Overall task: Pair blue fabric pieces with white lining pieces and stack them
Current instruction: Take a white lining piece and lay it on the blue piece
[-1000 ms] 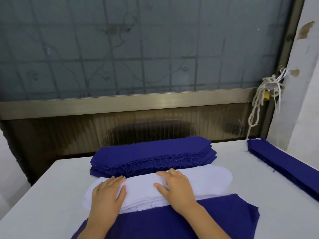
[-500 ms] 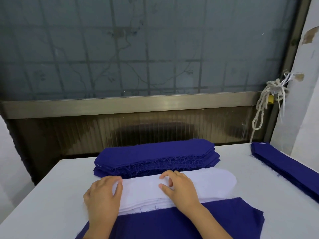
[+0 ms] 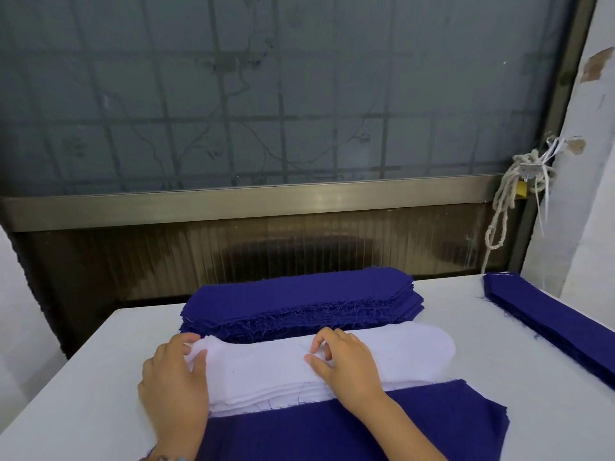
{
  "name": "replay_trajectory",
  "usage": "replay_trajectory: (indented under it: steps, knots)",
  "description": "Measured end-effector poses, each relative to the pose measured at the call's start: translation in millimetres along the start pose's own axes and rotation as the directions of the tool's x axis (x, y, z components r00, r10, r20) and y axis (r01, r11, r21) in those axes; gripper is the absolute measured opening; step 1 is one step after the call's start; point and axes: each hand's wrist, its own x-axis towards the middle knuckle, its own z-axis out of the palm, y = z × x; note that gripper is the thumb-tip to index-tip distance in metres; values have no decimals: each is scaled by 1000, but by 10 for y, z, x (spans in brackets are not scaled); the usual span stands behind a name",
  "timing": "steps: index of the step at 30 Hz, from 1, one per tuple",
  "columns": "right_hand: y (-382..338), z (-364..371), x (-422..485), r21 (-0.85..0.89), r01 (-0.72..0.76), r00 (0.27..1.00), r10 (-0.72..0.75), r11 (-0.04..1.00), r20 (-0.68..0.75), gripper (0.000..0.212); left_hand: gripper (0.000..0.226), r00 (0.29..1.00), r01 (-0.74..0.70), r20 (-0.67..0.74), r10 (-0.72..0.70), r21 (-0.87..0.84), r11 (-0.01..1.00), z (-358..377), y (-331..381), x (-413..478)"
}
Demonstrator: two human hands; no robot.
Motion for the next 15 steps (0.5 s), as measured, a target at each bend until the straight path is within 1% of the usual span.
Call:
replay_trajectory:
  steps: [2, 5, 8, 11, 13, 15]
  knots:
    - [5, 8, 1, 1, 3, 1000, -3, 1000, -3, 14, 17, 999, -12, -34, 11, -29, 1000, -7, -32, 14]
    - [15, 17, 2, -2, 7, 1000, -7, 1000, -4, 14, 10, 997, -29, -79, 27, -23, 999, -18, -73, 33]
    - [27, 29, 5, -2, 11, 1000, -11, 1000, -9, 14, 12, 994, -24, -107, 21, -27, 999, -7, -87, 33]
    - [32, 40, 7, 0, 14, 1000, -14, 1000, -16, 14, 20, 992, -34, -122, 31, -15, 999, 14, -112, 40]
    - [31, 43, 6, -5, 15, 1000, -15, 1000, -19, 14, 23, 990, -59, -126, 60, 8, 998, 19, -129, 43]
    - [32, 45, 6, -2, 16, 1000, -16, 1000, -25, 14, 20, 987, -94, -125, 97, 33, 995, 29, -139, 37]
